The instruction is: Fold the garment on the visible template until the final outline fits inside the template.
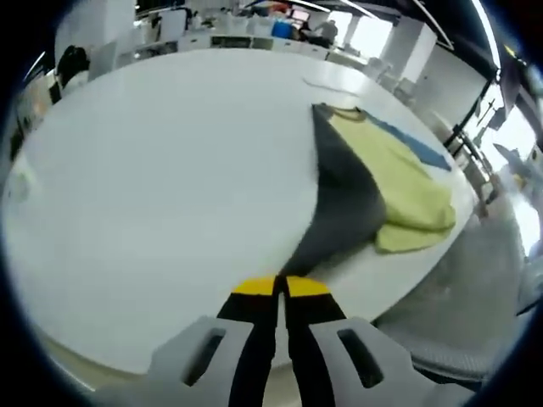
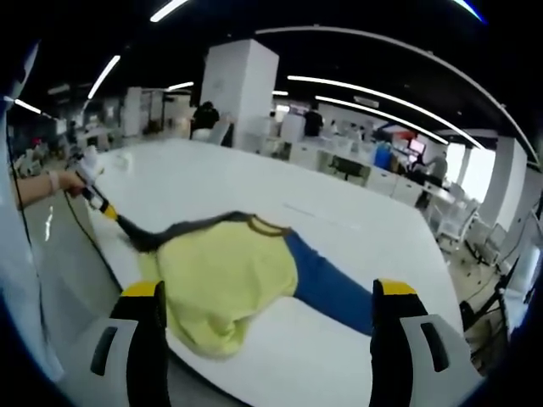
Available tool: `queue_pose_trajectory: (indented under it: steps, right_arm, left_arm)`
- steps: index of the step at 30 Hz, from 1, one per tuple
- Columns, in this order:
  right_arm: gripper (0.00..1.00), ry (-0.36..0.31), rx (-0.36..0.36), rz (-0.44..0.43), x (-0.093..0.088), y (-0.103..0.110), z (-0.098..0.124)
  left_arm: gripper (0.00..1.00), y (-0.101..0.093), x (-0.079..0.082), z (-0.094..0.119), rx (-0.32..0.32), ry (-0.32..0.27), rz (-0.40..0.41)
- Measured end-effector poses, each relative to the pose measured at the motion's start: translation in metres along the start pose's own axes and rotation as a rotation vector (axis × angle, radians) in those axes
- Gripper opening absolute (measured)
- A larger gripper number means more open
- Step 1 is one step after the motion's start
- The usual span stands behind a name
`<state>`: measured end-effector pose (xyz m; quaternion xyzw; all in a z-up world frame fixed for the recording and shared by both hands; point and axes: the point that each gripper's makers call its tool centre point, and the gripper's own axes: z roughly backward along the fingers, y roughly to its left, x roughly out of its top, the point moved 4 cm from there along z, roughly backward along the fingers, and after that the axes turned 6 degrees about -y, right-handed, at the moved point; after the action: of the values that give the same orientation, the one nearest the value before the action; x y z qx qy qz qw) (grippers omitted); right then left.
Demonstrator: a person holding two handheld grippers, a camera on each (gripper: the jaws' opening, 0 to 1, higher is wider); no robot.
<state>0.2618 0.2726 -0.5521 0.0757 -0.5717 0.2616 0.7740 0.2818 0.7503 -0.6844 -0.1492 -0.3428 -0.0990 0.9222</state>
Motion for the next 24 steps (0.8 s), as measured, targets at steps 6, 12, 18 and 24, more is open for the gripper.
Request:
queue_pose_trajectory:
  steps: [6,12,18,24]
  right_arm:
    - [1.00,0.001,-0.003,-0.001,-0.001,0.000,0.001]
    - [1.00,0.000,-0.008,-0.001,-0.001,-0.001,0.003]
    - [1.00,0.005,-0.001,-0.001,-0.001,0.001,0.002]
    - [1.00,0.001,0.004,0.012,0.005,0.002,-0.001]
  left_arm:
    - [0.00,0.011,0.008,0.008,0.011,0.022,-0.019]
    - [0.00,0.028,0.011,0.018,0.044,0.028,-0.031]
    - [0.00,0.041,0.017,0.026,0.070,0.028,-0.038]
    - [0.00,0.055,0.025,0.025,0.059,0.047,-0.040]
